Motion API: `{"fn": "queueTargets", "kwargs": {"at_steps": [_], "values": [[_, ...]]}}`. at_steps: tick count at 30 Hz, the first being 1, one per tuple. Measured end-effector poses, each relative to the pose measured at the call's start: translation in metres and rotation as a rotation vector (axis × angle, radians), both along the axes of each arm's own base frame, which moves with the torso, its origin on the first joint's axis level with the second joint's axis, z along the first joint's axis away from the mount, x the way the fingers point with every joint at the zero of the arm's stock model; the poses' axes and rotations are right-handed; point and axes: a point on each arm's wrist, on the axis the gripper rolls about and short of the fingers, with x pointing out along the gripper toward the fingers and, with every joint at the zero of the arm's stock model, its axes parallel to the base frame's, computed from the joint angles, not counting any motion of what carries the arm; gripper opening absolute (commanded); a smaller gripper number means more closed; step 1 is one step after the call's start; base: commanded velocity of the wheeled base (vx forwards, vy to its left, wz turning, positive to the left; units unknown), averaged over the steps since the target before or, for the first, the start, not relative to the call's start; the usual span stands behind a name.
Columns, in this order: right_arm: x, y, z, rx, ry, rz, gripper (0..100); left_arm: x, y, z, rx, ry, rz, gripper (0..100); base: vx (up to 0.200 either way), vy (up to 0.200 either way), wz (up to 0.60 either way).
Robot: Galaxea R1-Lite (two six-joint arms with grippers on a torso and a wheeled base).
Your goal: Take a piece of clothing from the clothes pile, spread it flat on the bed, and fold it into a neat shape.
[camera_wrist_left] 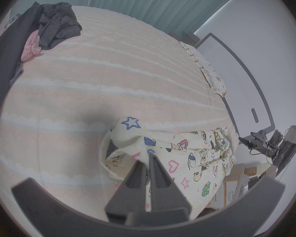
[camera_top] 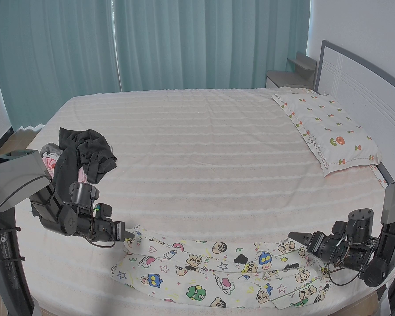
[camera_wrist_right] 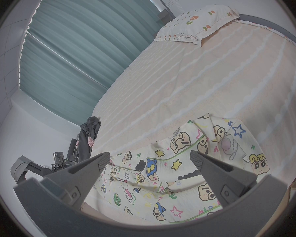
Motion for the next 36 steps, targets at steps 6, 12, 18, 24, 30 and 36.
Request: {"fn": "queueTargets", "kwargs": {"at_steps": [6, 12, 18, 24, 30, 36], "values": [[0.000, 0.000, 0.000, 0.000, 0.000, 0.001, 100, 0.002, 0.003, 0.008, -0.003, -0.035, 0.013, 0, 0.000, 0.000, 0.00], [0.000, 0.000, 0.000, -0.001, 0.000, 0.001, 100, 0.007, 0.000, 0.030, -0.039, -0.134, 0.043, 0, 0.000, 0.000, 0.00], [0.000, 0.000, 0.000, -0.001, 0.001, 0.001, 100, 0.013, -0.009, 0.044, -0.085, -0.220, 0.071, 0, 0.000, 0.000, 0.00], [0.000, 0.000, 0.000, -0.001, 0.001, 0.001, 100, 0.021, -0.015, 0.043, -0.091, -0.273, 0.111, 0, 0.000, 0.000, 0.00], [0.000, 0.001, 0.000, -0.001, 0.002, 0.002, 100, 0.027, -0.022, 0.043, -0.139, -0.311, 0.136, 0, 0.000, 0.000, 0.00], [0.000, 0.001, 0.000, -0.001, 0.002, 0.005, 100, 0.029, -0.031, 0.043, -0.162, -0.342, 0.123, 0, 0.000, 0.000, 0.00]]}}
